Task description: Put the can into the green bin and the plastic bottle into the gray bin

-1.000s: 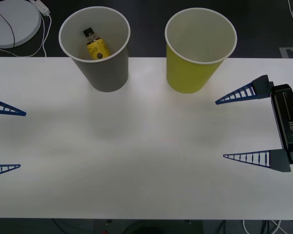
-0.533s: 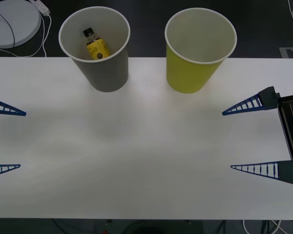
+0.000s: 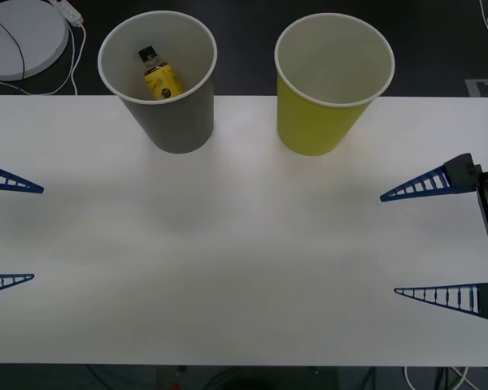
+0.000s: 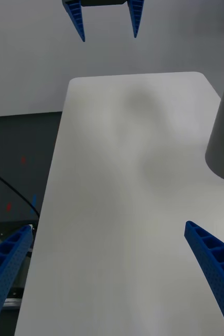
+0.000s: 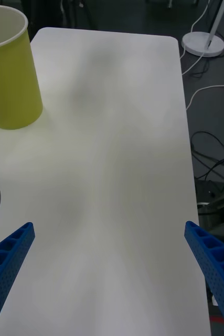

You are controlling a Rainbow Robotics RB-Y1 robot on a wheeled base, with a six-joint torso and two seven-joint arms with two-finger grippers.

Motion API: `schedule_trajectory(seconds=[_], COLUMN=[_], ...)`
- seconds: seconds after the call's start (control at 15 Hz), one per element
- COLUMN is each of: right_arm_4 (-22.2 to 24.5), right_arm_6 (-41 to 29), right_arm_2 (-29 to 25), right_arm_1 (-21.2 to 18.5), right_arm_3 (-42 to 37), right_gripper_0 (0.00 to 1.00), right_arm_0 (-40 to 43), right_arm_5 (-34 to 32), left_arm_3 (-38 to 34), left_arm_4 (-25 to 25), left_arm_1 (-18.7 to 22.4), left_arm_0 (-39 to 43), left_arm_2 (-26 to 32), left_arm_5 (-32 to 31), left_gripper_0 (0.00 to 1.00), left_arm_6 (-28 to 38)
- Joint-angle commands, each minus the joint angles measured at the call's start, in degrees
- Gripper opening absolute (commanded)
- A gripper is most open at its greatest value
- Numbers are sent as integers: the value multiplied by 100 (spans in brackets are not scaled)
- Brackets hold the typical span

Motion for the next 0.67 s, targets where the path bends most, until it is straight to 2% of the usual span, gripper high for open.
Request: schedule_trajectory(seconds=[0.07,0.67], right_arm_4=[1,1], right_arm_6=[-3,-21], right_arm_2=[-3,-12], right_arm_1=[35,114], right_arm_3=[0,0], right_gripper_0=[100,100], right_arm_0=[27,27], right_arm_5=[-1,-72], left_arm_3=[0,0], left_arm_4=[0,0], left_arm_1=[0,0], left_arm_0=[0,0], left_arm_2=[0,0], left_arm_5=[0,0], left_gripper_0=[100,100], left_arm_6=[0,0])
